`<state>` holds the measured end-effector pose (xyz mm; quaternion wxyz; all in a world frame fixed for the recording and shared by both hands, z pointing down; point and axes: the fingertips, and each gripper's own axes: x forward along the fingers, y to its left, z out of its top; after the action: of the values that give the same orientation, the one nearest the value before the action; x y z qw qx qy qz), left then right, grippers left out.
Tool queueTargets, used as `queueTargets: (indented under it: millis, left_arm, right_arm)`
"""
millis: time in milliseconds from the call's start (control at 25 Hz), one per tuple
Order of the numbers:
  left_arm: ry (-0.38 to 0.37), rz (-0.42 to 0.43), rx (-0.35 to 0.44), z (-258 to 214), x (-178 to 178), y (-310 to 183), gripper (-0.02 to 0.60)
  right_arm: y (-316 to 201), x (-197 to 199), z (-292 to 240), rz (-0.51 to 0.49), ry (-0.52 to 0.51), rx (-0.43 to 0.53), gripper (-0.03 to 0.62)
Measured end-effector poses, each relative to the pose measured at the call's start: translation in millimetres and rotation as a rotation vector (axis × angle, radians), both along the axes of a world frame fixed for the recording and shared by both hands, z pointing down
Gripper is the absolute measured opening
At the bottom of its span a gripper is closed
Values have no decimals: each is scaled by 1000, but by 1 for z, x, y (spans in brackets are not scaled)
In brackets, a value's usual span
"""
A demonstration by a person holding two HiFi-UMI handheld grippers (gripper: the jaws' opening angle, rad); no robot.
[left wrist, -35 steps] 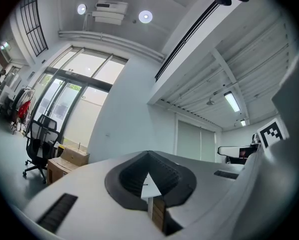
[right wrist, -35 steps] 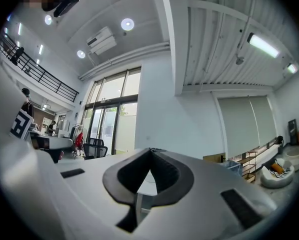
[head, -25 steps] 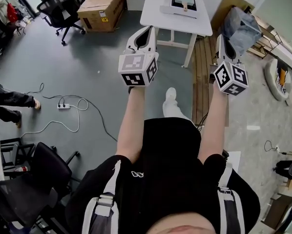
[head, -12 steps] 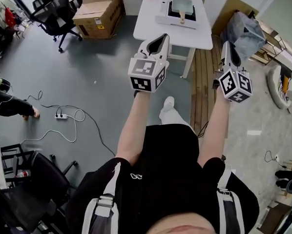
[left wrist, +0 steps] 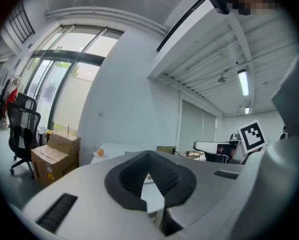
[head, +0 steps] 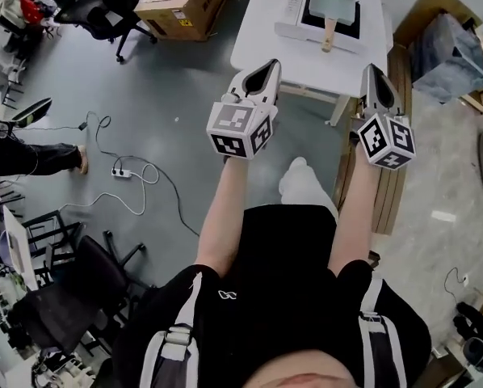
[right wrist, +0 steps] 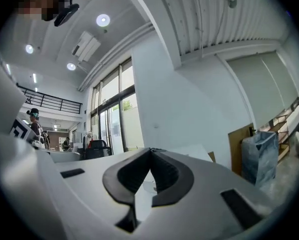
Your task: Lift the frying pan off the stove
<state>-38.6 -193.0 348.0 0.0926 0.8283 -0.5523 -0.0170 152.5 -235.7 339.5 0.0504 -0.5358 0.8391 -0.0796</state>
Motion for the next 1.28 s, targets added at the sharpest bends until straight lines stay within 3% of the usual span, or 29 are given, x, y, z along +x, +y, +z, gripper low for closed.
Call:
queueTargets:
  millis: [280, 840, 1160, 1280]
  left_arm:
    - [63, 19, -93, 19, 32, -94, 2]
    - [191, 63, -178, 53, 34, -152, 2]
    - [220, 198, -250, 81, 45, -190, 2]
    - [296, 279, -282, 87, 48, -200, 2]
  right_arm:
    - [-85, 8, 21, -63, 82, -87, -2]
    - [-113, -13, 45, -220, 165, -134, 0]
    - [-137, -20, 73, -274, 112, -225, 0]
    - [-142, -27, 83, -325, 66, -267, 0]
